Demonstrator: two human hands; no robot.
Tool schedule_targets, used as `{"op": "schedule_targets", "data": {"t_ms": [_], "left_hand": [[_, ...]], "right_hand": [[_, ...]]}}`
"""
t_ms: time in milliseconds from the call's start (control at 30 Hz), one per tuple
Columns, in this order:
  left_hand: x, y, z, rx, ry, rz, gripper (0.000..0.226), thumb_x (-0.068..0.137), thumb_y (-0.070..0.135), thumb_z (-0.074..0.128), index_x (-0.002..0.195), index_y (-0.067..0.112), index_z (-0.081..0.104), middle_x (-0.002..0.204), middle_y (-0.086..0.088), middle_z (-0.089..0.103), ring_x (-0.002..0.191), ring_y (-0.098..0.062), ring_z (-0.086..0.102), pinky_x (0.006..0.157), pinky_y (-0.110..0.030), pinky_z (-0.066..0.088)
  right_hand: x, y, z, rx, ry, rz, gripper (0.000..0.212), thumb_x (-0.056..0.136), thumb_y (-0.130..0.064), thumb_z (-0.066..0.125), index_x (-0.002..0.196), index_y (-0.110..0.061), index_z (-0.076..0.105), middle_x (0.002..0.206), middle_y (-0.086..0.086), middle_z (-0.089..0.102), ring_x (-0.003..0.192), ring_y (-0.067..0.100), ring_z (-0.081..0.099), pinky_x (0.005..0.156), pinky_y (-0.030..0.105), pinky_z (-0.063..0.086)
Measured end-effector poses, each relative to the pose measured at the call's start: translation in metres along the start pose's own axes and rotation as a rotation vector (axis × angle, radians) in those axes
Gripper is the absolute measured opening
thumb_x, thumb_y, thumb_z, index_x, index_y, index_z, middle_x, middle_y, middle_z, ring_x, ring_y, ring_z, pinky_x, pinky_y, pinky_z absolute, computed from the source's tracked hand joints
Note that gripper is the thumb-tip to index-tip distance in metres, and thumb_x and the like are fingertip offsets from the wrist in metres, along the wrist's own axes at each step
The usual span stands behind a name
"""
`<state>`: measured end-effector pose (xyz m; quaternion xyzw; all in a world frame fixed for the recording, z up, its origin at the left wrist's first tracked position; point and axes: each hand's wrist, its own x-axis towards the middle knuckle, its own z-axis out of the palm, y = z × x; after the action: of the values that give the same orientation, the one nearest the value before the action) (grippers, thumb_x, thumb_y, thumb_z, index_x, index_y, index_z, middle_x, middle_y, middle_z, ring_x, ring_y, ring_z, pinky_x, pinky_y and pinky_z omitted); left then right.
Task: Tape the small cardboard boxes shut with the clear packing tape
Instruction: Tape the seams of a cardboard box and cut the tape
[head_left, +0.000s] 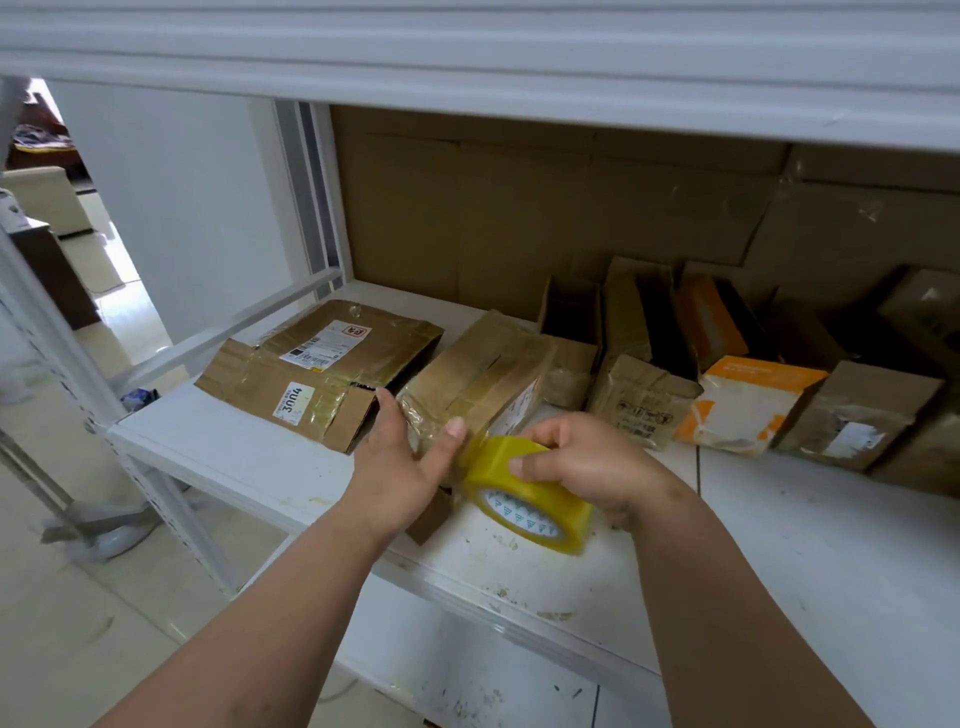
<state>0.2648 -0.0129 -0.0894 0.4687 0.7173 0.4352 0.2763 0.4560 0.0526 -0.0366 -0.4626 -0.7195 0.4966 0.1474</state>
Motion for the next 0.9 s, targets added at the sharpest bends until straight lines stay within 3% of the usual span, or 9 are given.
{"op": "schedule_targets", "data": {"t_ms": [100, 200, 300, 367, 500, 600, 767, 900], "left_hand": [[0.006, -0.005, -0.002, -0.121, 0.026, -0.004, 0.132, 0.05, 0.078, 0.08, 0.153, 0.038, 0.008, 0.154, 0.004, 0.041, 0.139, -0.018, 0.042, 0.112, -0.047, 0.04], [0.015, -0.014, -0.014, -0.133, -0.035, -0.021, 0.131, 0.044, 0.071, 0.089, 0.15, 0.035, 0.021, 0.14, 0.007, 0.056, 0.127, -0.014, 0.055, 0.105, -0.046, 0.047], [0.011, -0.006, -0.023, -0.063, -0.01, -0.003, 0.131, 0.054, 0.066, 0.087, 0.157, 0.03, 0.014, 0.143, 0.012, 0.052, 0.129, -0.011, 0.051, 0.108, -0.036, 0.042], [0.007, -0.001, -0.025, -0.023, 0.025, 0.034, 0.128, 0.062, 0.056, 0.086, 0.158, 0.03, 0.005, 0.146, 0.01, 0.049, 0.131, -0.011, 0.048, 0.101, -0.027, 0.039], [0.008, -0.003, -0.026, -0.034, -0.005, 0.07, 0.119, 0.068, 0.052, 0.084, 0.157, 0.036, 0.007, 0.142, 0.011, 0.05, 0.121, -0.003, 0.045, 0.1, -0.025, 0.035], [0.015, -0.007, -0.029, -0.024, -0.045, 0.05, 0.116, 0.067, 0.057, 0.082, 0.156, 0.038, 0.012, 0.147, 0.007, 0.049, 0.129, -0.01, 0.046, 0.103, -0.028, 0.037], [0.03, -0.007, -0.034, 0.007, -0.093, 0.056, 0.115, 0.069, 0.058, 0.08, 0.157, 0.034, 0.011, 0.144, 0.002, 0.053, 0.119, -0.008, 0.049, 0.101, -0.028, 0.039], [0.042, -0.003, -0.041, 0.048, -0.109, 0.044, 0.111, 0.07, 0.059, 0.079, 0.157, 0.035, 0.015, 0.147, 0.0, 0.05, 0.12, -0.013, 0.049, 0.101, -0.031, 0.038]], "right_hand": [[-0.004, 0.008, 0.013, 0.146, -0.023, -0.068, 0.017, 0.083, -0.02, 0.074, 0.099, -0.013, 0.074, 0.094, 0.012, 0.076, 0.091, 0.033, 0.073, 0.091, 0.055, 0.055], [-0.009, 0.016, 0.024, 0.309, -0.053, -0.114, 0.034, 0.073, -0.023, 0.074, 0.105, -0.011, 0.073, 0.101, 0.014, 0.075, 0.095, 0.032, 0.072, 0.094, 0.051, 0.054], [-0.014, 0.023, 0.028, 0.501, -0.137, -0.145, 0.053, 0.069, -0.009, 0.07, 0.121, -0.013, 0.064, 0.108, 0.01, 0.074, 0.099, 0.025, 0.07, 0.09, 0.037, 0.054], [-0.016, 0.029, 0.03, 0.523, -0.155, -0.129, 0.063, 0.068, -0.009, 0.07, 0.13, -0.014, 0.056, 0.104, 0.006, 0.075, 0.099, 0.02, 0.069, 0.088, 0.029, 0.054], [-0.018, 0.035, 0.043, 0.455, -0.067, -0.088, 0.049, 0.075, -0.037, 0.075, 0.112, -0.006, 0.067, 0.105, 0.011, 0.073, 0.098, 0.023, 0.067, 0.098, 0.042, 0.047], [-0.022, 0.038, 0.055, 0.474, -0.022, -0.044, 0.062, 0.076, -0.055, 0.076, 0.105, 0.0, 0.069, 0.103, 0.017, 0.072, 0.094, 0.022, 0.065, 0.098, 0.046, 0.049], [-0.029, 0.045, 0.066, 0.537, -0.072, -0.104, 0.057, 0.063, -0.029, 0.074, 0.109, 0.003, 0.066, 0.101, 0.019, 0.069, 0.091, 0.028, 0.063, 0.082, 0.038, 0.05], [-0.034, 0.046, 0.073, 0.514, -0.032, -0.108, 0.047, 0.073, -0.019, 0.069, 0.115, 0.001, 0.064, 0.103, 0.012, 0.071, 0.092, 0.022, 0.065, 0.083, 0.034, 0.051]]}}
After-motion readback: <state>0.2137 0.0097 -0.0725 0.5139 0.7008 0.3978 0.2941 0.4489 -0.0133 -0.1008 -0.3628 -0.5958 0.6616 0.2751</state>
